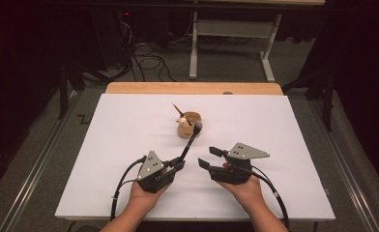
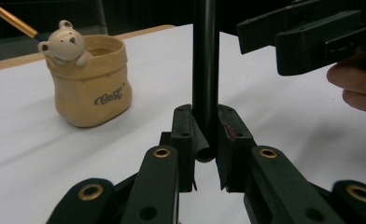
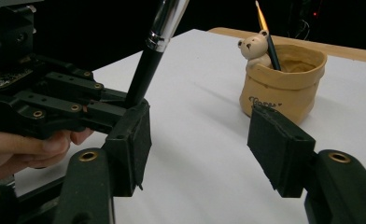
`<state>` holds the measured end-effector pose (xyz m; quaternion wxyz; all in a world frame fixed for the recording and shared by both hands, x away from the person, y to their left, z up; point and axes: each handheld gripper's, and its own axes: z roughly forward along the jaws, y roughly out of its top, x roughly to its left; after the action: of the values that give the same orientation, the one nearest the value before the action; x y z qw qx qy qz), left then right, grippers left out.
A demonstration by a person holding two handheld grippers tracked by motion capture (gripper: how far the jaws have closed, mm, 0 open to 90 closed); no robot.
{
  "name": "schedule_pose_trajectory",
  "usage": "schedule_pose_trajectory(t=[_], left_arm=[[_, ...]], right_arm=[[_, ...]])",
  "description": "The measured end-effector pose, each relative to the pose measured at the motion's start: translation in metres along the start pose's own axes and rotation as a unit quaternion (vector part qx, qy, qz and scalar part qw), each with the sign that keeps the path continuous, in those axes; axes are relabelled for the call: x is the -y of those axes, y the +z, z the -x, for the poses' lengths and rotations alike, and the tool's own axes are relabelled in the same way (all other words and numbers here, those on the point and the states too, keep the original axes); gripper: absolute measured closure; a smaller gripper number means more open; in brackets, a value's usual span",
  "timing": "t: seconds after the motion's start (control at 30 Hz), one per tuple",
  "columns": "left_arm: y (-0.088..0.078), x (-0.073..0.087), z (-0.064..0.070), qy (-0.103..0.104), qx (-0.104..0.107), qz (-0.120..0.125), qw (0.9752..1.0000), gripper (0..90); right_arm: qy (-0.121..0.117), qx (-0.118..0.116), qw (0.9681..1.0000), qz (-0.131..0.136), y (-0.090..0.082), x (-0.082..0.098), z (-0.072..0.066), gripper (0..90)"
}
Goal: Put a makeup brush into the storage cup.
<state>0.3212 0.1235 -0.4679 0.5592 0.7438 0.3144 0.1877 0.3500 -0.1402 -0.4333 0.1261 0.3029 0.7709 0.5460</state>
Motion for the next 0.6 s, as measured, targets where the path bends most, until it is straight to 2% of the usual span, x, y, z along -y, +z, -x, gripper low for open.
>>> schedule_pose_trajectory(t=[0.2, 0.3, 0.6], left_arm=[[0.003, 0.002, 0.004, 0.001, 0.008, -0.003, 1.0, 79.0], [0.006, 0.003, 0.008, 0.003, 0.013, -0.007, 0.9999, 79.0], [0.01, 0.006, 0.012, 0.006, 0.019, -0.016, 0.9997, 79.0]], right_arm=[[0.001, -0.004, 0.9999, 0.012, -0.001, -0.001, -0.001, 42.6], [0.011, -0.007, 0.9997, 0.02, -0.003, -0.003, 0.0, 42.6], [0.02, -0.014, 0.9992, 0.033, -0.004, -0.005, 0.001, 45.7]])
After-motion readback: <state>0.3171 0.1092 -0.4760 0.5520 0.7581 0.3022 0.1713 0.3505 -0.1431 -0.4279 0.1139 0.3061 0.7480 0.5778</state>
